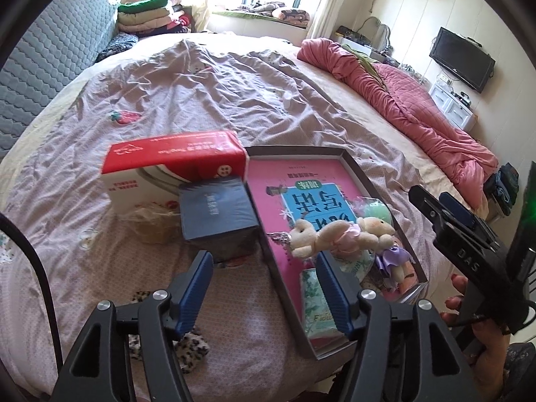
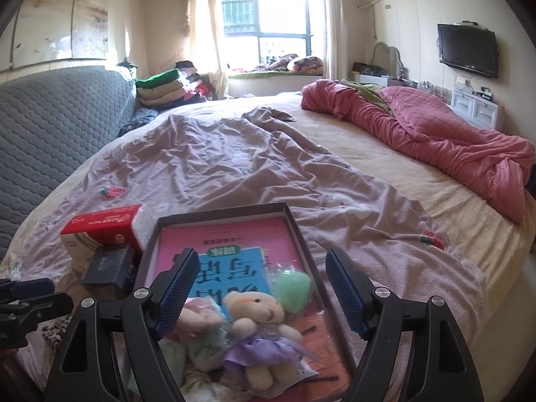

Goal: Organize soft objects
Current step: 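Move left tool toward bagged bread bun while right tool approaches leopard scrunchie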

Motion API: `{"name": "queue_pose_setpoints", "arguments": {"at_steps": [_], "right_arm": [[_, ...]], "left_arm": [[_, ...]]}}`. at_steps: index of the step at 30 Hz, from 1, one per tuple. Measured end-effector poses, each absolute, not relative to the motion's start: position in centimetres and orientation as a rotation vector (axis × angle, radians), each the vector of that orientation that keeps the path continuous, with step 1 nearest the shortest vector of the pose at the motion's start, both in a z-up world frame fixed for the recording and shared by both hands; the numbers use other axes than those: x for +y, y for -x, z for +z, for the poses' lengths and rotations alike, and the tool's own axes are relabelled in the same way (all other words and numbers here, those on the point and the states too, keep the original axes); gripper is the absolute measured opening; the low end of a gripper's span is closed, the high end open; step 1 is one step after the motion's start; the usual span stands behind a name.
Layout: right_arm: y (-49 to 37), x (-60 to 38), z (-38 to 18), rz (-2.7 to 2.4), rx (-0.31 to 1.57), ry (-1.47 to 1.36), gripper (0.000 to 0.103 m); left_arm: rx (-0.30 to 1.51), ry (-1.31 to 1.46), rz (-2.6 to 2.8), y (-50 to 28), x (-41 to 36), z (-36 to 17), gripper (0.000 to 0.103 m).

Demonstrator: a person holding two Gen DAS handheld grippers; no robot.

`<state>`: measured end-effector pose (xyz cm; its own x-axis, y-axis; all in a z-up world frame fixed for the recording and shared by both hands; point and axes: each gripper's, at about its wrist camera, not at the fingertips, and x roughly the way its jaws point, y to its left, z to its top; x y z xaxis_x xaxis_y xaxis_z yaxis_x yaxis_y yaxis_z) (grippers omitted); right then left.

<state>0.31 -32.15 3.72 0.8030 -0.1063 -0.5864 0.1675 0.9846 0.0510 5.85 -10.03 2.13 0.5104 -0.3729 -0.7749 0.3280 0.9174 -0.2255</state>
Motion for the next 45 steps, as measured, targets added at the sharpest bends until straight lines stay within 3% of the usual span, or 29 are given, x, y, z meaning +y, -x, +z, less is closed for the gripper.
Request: {"name": "queue_pose_setpoints", "arguments": {"at_steps": [22,45], "right_arm": [[-0.1,-21.7,4.5,0.096,0.697,-0.079,0.08],[-0.9,-12.2,-0.7,0.333,0.823,0.053,0.08]], "left_arm": [[0.88,0.076,-0.326,-5.9,-3.0,4.1,0.068],[0.944,0.206,-0.285,-8.8,4.2,-0.2,0.068]]}}
